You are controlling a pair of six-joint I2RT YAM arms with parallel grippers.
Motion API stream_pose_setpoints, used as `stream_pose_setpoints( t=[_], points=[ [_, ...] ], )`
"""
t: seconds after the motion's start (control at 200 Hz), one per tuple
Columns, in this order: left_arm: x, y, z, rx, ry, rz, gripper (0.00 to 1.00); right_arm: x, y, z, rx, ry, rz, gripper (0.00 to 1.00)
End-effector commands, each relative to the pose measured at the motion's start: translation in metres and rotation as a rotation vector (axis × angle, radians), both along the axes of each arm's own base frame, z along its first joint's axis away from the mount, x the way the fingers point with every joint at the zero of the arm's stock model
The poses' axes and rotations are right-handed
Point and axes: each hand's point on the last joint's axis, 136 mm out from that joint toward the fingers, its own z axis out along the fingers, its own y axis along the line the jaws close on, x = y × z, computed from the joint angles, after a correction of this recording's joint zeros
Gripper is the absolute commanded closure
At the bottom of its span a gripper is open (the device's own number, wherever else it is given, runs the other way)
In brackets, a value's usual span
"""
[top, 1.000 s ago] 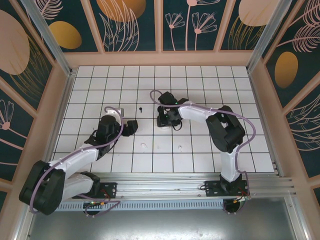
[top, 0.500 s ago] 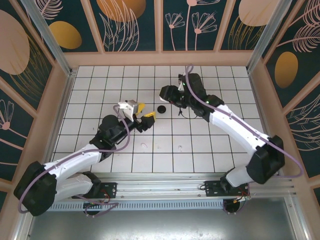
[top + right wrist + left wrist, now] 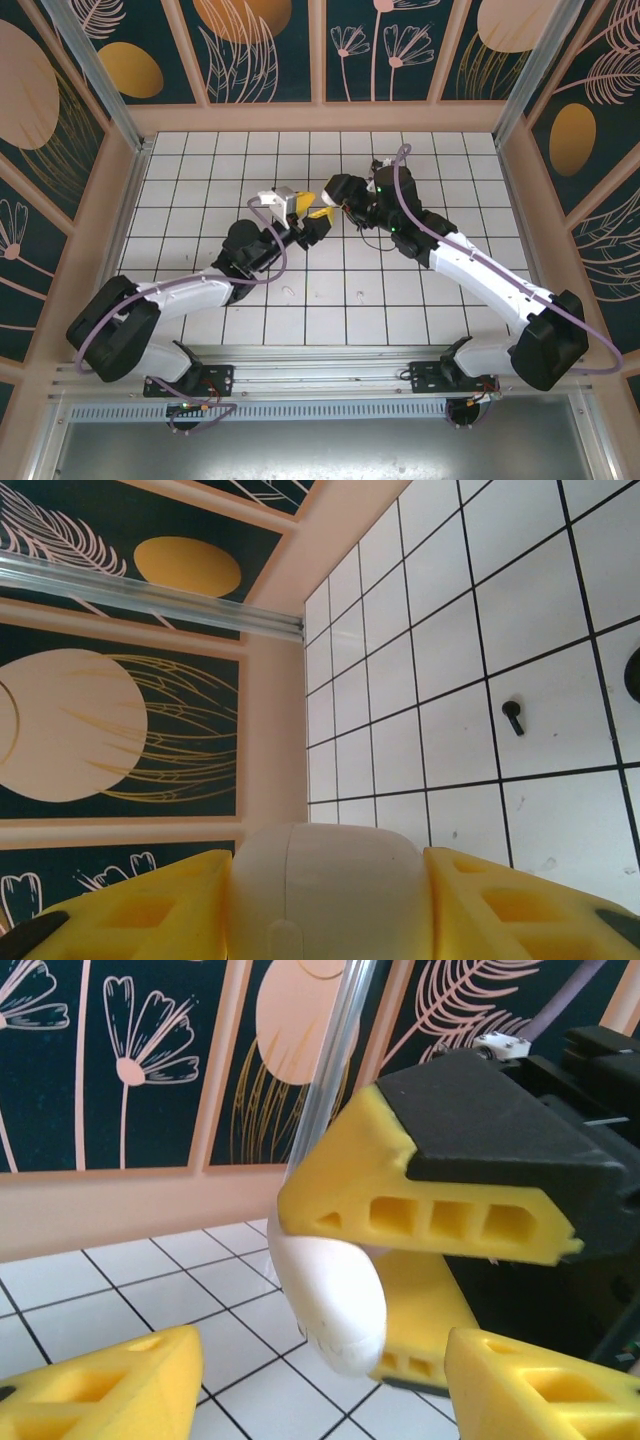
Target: Insert the wireless bluetooth earbuds into the charging case
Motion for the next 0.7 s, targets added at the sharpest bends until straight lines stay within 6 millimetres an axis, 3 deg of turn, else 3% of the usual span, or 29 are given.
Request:
stream_pose_setpoints(
  t=[0.0,0.175,0.27,0.37,0.551,0.696],
  points=[
    [0.005,-0.006,0.027,-0.092,-0.037,-0.009,0.39,-0.002,0.000,0.022,0.063,-0.040,-0.019,0.51],
    [0.012,-0.014,0.023,-0.114,-0.006,-0.027,0.47,-0.004,0.000,0.018,0.073,-0.025,-0.019,0.51],
    [0.013,-0.015,0.021,-0.116,0.001,-0.029,0.65,-0.005,-0.001,0.021,0.093,-0.030,-0.029,0.51],
    [0.011,-0.012,0.020,-0.113,0.002,-0.019,0.76,-0.005,-0.004,0.026,0.093,-0.048,-0.037,0.51],
    [0.004,-0.003,0.023,-0.049,-0.010,0.001,0.82,-0.008,-0.011,0.049,-0.009,-0.203,0.004,0.29],
    [-0.002,-0.001,0.029,0.063,-0.010,-0.066,0.86,-0.015,-0.033,0.076,-0.248,-0.454,0.070,0.26]
  ],
)
